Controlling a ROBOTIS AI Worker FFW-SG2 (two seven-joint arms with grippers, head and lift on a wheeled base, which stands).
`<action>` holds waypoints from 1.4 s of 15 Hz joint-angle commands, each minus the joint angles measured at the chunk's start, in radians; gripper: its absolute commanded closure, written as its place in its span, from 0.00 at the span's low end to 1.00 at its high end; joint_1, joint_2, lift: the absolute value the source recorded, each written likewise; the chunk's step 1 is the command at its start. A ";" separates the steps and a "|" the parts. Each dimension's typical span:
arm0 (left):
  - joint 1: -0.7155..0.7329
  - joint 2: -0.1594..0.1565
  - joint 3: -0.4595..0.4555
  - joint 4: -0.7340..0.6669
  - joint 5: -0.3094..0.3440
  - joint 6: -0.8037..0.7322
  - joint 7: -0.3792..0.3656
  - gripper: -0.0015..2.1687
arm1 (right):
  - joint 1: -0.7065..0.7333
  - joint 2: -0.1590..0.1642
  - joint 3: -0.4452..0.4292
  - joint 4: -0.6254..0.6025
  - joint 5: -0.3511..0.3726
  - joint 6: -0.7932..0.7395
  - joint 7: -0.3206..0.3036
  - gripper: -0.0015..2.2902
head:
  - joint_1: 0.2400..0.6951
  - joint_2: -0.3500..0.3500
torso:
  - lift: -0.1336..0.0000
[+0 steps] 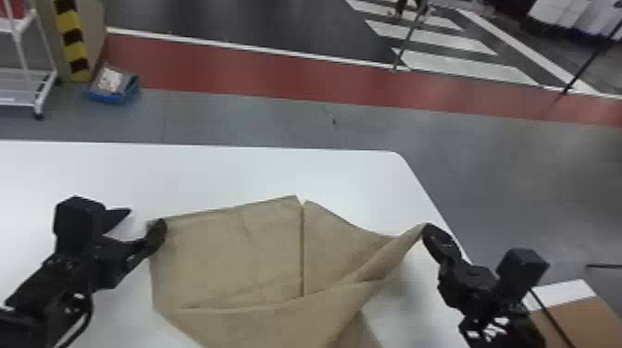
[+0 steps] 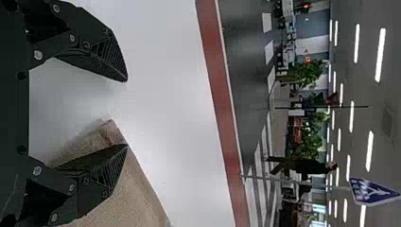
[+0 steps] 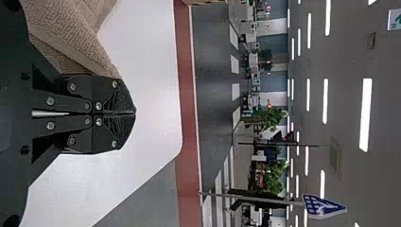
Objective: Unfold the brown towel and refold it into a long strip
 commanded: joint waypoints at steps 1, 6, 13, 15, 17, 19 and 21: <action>0.032 0.007 0.024 -0.041 0.021 0.027 -0.011 0.21 | -0.001 0.004 0.002 -0.001 0.001 0.003 0.000 0.65 | 1.00 0.00 | 0.07; 0.044 0.011 0.029 -0.065 0.038 0.039 -0.029 0.28 | 0.002 0.011 0.008 -0.004 -0.002 0.000 0.000 0.65 | 1.00 0.00 | 0.07; 0.038 0.011 0.029 -0.065 0.030 0.076 -0.055 0.28 | 0.007 0.008 0.008 -0.004 -0.008 0.000 0.001 0.65 | 1.00 0.00 | 0.07; 0.035 0.013 0.028 -0.064 0.027 0.079 -0.055 0.28 | 0.007 0.008 0.008 -0.004 -0.009 0.000 0.001 0.65 | 1.00 0.00 | 0.07; 0.037 0.011 0.029 -0.064 0.035 0.076 -0.058 0.40 | 0.005 0.005 0.008 -0.003 -0.009 0.000 0.001 0.65 | 1.00 0.00 | 0.07; 0.040 0.013 0.026 -0.065 0.033 0.076 -0.062 0.46 | 0.005 0.005 0.008 -0.001 -0.011 0.000 0.001 0.65 | 1.00 0.00 | 0.07; 0.046 0.011 0.029 -0.087 0.039 0.070 -0.069 0.47 | 0.004 0.004 0.005 -0.001 -0.015 0.000 0.001 0.65 | 1.00 0.00 | 0.07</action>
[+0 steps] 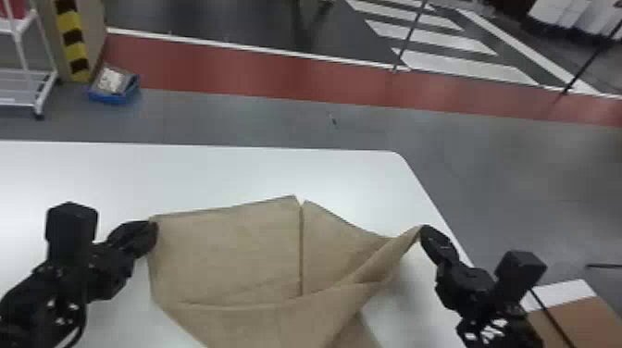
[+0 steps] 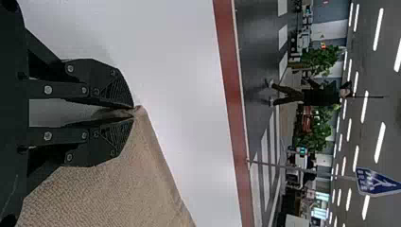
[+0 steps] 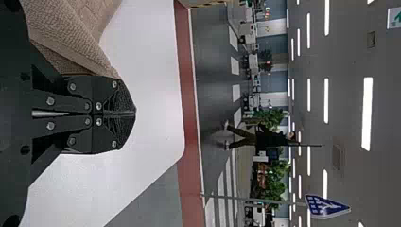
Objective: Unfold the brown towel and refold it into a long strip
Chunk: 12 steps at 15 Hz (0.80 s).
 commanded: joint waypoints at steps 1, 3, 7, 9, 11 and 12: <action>0.018 0.000 0.010 -0.027 0.010 -0.011 0.001 0.47 | -0.001 -0.001 -0.002 0.000 -0.003 -0.003 0.000 0.65 | 1.00 0.00 | 0.07; 0.036 0.000 0.029 -0.089 0.037 -0.011 0.001 0.58 | -0.001 -0.003 0.000 -0.003 -0.003 -0.003 0.002 0.65 | 1.00 0.00 | 0.07; 0.124 0.047 0.142 -0.308 0.142 0.072 -0.011 0.63 | -0.007 -0.033 -0.010 -0.024 -0.003 0.000 0.002 0.65 | 1.00 0.00 | 0.07; 0.179 0.070 0.257 -0.451 0.202 0.161 0.027 0.63 | -0.002 -0.063 -0.050 -0.064 -0.009 0.028 0.002 0.65 | 1.00 0.00 | 0.07; 0.216 0.106 0.389 -0.595 0.294 0.302 0.111 0.64 | 0.005 -0.087 -0.122 -0.098 -0.080 0.061 0.002 0.65 | 1.00 0.04 | 0.07; 0.232 0.112 0.445 -0.650 0.326 0.348 0.134 0.64 | 0.008 -0.101 -0.142 -0.115 -0.107 0.089 0.003 0.65 | 1.00 0.06 | 0.07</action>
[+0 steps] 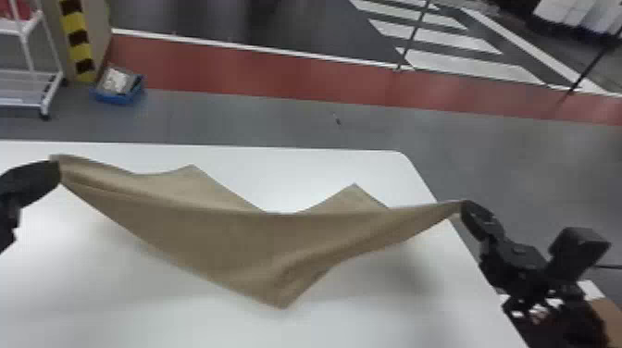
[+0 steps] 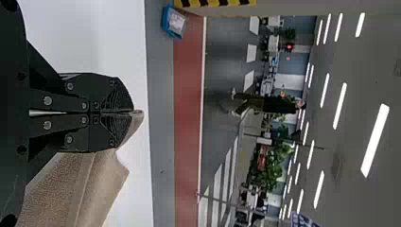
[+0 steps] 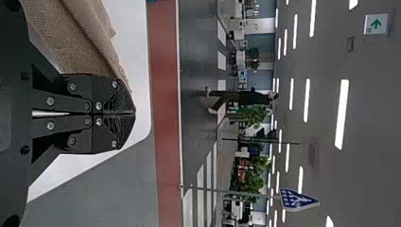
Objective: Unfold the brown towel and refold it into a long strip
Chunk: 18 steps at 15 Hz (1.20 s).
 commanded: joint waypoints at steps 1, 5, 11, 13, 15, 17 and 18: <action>0.052 0.025 0.152 -0.149 0.090 0.142 0.032 0.64 | 0.010 -0.029 -0.055 -0.048 -0.054 0.049 0.007 0.65 | 1.00 0.07 | 0.07; 0.092 0.029 0.217 -0.255 0.113 0.268 0.078 0.64 | -0.013 -0.037 -0.060 -0.065 -0.065 0.098 0.014 0.65 | 1.00 0.13 | 0.07; -0.058 0.003 0.090 -0.094 0.003 0.265 0.111 0.64 | -0.300 -0.030 0.181 0.070 0.109 0.193 0.014 0.65 | 1.00 0.21 | 0.07; -0.130 0.000 0.090 -0.008 0.009 0.262 0.141 0.64 | -0.396 -0.023 0.222 0.138 0.124 0.174 0.013 0.65 | 1.00 0.27 | 0.07; -0.228 0.003 0.089 0.112 0.021 0.216 0.158 0.64 | -0.510 -0.023 0.250 0.251 0.118 0.088 0.016 0.65 | 0.96 0.35 | 0.07; -0.342 0.012 0.079 0.242 0.058 0.124 0.177 0.64 | -0.650 -0.018 0.290 0.388 0.132 0.003 0.040 0.65 | 0.87 0.39 | 0.07; -0.376 0.023 0.079 0.276 0.076 0.084 0.187 0.64 | -0.703 -0.024 0.304 0.431 0.146 -0.010 0.042 0.65 | 0.82 0.40 | 0.07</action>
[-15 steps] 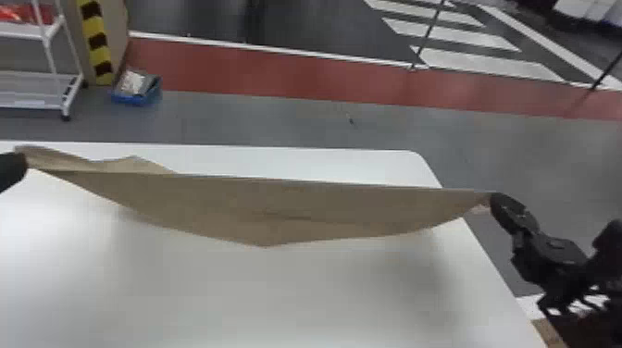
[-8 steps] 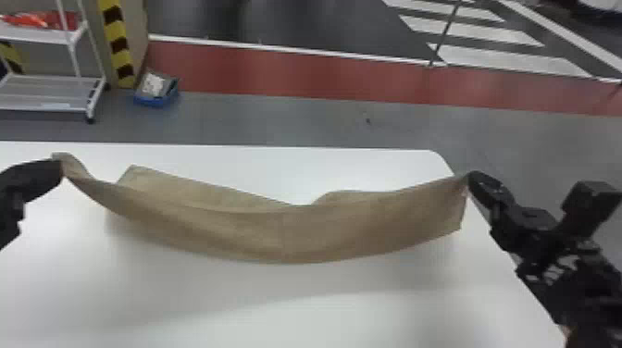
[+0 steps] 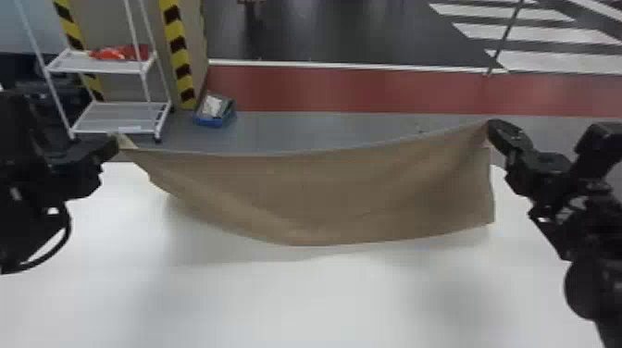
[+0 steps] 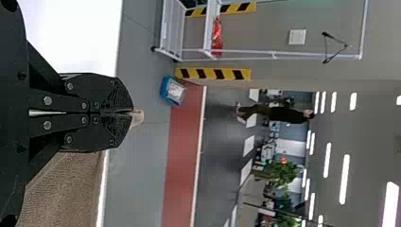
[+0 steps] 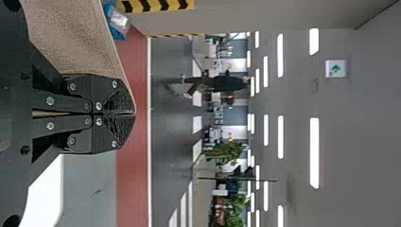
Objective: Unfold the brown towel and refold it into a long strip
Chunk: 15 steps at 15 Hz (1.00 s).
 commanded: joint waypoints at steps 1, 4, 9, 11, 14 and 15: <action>-0.089 0.021 -0.001 0.079 0.043 -0.101 0.024 0.64 | -0.146 -0.010 0.047 0.122 0.021 -0.070 0.016 0.65 | 0.77 0.42 | 0.07; -0.025 0.042 0.049 -0.047 0.096 -0.125 0.063 0.64 | -0.187 -0.054 0.051 0.133 -0.070 -0.079 0.102 0.65 | 0.54 0.48 | 0.07; 0.436 -0.076 0.177 -0.395 0.104 -0.183 0.072 0.64 | 0.199 -0.151 -0.001 -0.088 -0.192 -0.162 0.147 0.65 | 0.56 0.48 | 0.07; 0.575 -0.122 0.174 -0.475 0.067 -0.183 0.069 0.64 | 0.362 -0.136 -0.041 -0.162 -0.200 -0.223 0.165 0.65 | 0.73 0.46 | 0.07; 0.739 -0.171 0.163 -0.524 0.050 -0.186 0.052 0.64 | 0.497 -0.082 -0.107 -0.197 -0.188 -0.245 0.242 0.65 | 1.00 0.43 | 0.07; 0.785 -0.172 0.163 -0.545 0.049 -0.183 0.059 0.64 | 0.535 -0.070 -0.131 -0.214 -0.188 -0.251 0.262 0.65 | 1.00 0.42 | 0.07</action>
